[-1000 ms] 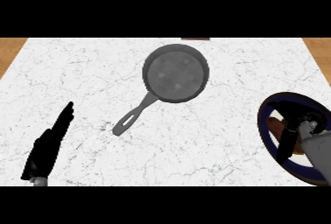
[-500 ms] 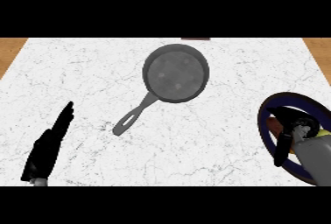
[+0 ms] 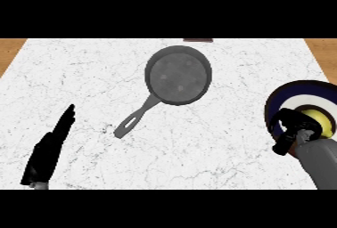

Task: Pick the sweet potato from the plate and place it in the pan

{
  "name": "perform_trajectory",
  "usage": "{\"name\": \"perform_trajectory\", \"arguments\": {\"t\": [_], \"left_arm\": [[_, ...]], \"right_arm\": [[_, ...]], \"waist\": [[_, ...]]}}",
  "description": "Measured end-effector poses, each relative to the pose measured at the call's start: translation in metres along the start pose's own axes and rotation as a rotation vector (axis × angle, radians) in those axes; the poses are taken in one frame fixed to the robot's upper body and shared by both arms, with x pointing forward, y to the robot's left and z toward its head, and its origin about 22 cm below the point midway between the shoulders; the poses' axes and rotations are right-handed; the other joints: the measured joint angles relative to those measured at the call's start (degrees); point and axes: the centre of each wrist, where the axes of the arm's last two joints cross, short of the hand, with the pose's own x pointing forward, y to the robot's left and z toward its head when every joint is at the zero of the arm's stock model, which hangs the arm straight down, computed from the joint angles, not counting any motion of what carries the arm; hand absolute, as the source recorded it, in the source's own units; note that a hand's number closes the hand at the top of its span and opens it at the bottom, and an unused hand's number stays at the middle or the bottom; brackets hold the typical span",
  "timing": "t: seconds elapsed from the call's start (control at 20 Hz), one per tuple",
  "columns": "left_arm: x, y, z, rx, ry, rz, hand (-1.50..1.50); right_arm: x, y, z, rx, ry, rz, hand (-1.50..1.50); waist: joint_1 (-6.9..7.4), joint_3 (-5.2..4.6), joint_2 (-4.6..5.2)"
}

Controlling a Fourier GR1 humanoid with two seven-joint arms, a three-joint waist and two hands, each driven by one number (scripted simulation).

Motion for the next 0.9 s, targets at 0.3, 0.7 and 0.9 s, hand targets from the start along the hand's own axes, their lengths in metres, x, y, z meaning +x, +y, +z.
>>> {"name": "perform_trajectory", "arguments": {"t": [0.3,0.7,0.9], "left_arm": [[0.0,0.0,-0.003,0.0,0.002,0.001,0.0],[-0.005,0.003,0.0,0.019,0.013,0.002,0.0],[-0.006,0.001,0.001,0.018,0.015,0.009,0.0]], "right_arm": [[-0.006,0.002,-0.003,0.001,-0.032,-0.043,1.5],[0.027,0.02,0.033,-0.175,0.09,-0.253,1.5],[0.043,0.014,0.064,-0.395,0.108,-0.306,1.5]], "waist": [[-0.03,-0.02,-0.05],[-0.98,0.47,-0.03],[-0.99,0.56,-0.09]]}}
